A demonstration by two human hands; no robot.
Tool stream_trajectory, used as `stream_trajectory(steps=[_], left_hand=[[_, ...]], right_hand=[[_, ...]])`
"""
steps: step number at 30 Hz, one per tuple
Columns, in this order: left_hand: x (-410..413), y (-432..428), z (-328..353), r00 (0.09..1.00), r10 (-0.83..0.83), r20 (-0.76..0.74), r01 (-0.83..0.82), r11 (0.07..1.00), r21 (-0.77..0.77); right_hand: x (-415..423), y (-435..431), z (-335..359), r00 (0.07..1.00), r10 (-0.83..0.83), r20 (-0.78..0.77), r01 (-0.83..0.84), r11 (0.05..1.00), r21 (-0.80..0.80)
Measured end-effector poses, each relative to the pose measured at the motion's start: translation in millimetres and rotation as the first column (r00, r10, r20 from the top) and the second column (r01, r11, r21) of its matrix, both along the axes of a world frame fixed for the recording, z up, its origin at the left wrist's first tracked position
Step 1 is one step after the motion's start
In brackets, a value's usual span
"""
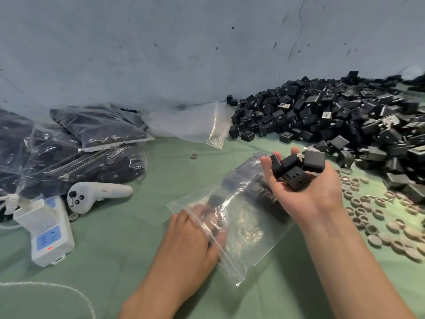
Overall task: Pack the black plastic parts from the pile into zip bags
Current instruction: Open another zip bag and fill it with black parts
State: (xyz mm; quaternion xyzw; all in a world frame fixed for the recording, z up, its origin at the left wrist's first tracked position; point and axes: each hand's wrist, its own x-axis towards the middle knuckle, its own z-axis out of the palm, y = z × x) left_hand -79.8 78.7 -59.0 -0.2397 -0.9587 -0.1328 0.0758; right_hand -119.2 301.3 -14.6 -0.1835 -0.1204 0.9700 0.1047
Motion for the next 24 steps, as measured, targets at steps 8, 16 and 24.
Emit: stream_trajectory(steps=[8,16,24], left_hand=[[-24,17,-6,0.999,0.03,0.019,-0.032,0.995,0.093],[-42,23,-14,0.981,0.075,0.178,-0.091,0.992,0.085],[-2,-5,17,0.964,0.257,0.065,-0.26,0.868,0.423]], right_hand=[[3,5,-3,1.0,-0.012,-0.015,0.012,1.0,0.004],[8,2,-9,0.995,0.079,-0.058,-0.076,0.996,0.045],[12,-4,-11,0.986,0.146,-0.075,-0.145,0.989,0.03]])
